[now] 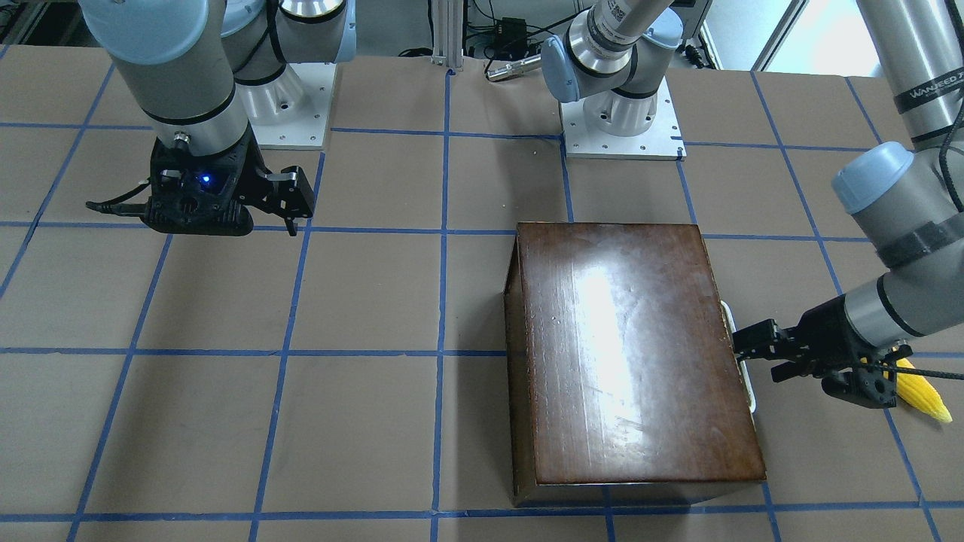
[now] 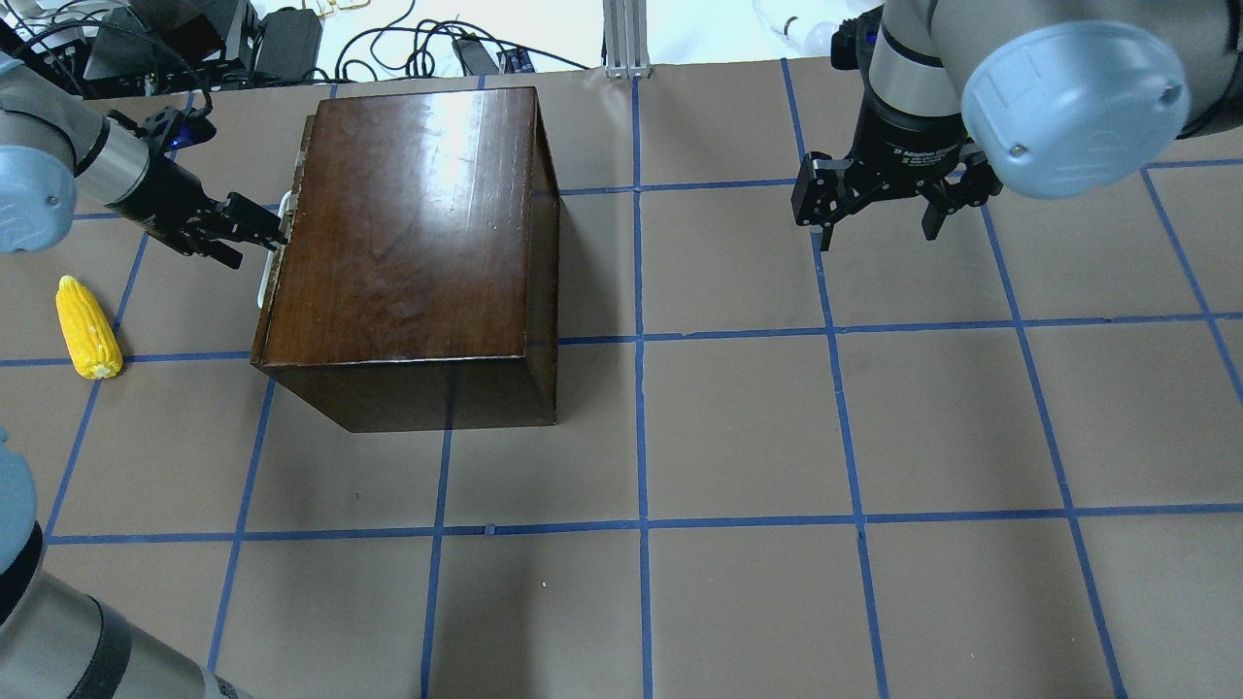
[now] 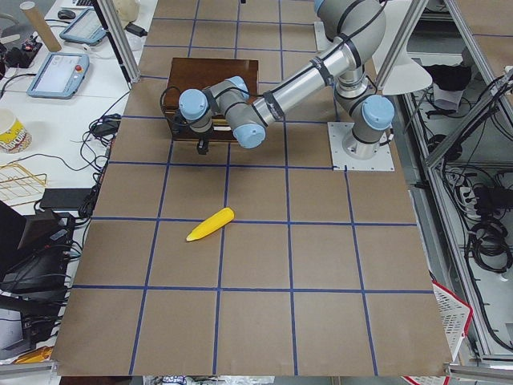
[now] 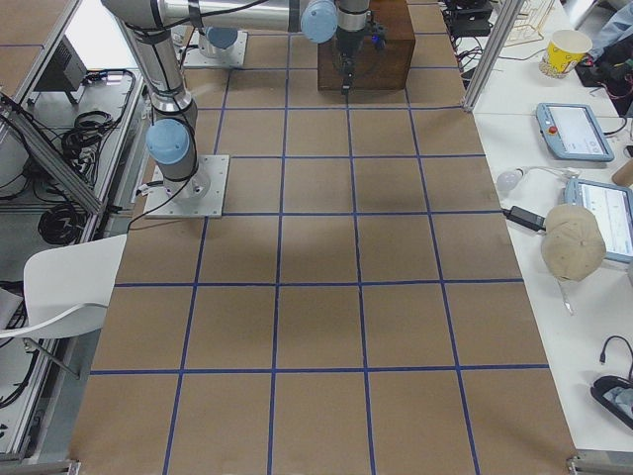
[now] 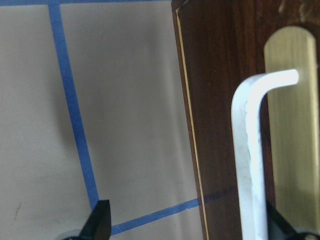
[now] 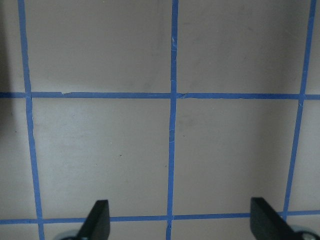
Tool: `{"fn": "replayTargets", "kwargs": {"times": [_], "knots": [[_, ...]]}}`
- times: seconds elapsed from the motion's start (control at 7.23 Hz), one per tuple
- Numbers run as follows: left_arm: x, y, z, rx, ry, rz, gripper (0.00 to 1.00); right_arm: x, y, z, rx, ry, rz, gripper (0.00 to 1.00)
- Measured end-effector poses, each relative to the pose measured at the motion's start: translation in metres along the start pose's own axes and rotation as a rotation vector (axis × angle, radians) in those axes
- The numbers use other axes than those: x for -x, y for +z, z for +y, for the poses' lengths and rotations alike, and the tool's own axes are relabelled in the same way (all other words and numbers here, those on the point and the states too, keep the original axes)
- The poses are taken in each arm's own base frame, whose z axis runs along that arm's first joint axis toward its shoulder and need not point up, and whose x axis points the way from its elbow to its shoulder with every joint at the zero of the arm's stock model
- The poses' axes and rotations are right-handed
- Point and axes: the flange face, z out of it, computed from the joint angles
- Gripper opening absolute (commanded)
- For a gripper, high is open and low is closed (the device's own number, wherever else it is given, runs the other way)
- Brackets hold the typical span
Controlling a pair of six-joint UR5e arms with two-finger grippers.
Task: Open drawer and put corn inside
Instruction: 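Pull the drawer outward with the left gripper, then release the handle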
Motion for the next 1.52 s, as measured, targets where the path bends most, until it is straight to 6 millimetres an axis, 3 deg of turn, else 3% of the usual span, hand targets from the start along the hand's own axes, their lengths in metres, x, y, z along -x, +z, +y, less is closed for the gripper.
{"fn": "replayTargets", "kwargs": {"times": [0.83, 1.52], "knots": [[0.031, -0.012, 0.012, -0.003, -0.049, -0.012, 1.00, 0.000, 0.000, 0.000, 0.000, 0.000, 0.000, 1.00], [0.042, -0.021, 0.010, 0.006, -0.034, -0.058, 1.00, 0.000, 0.000, 0.000, 0.001, 0.000, 0.000, 1.00]]}}
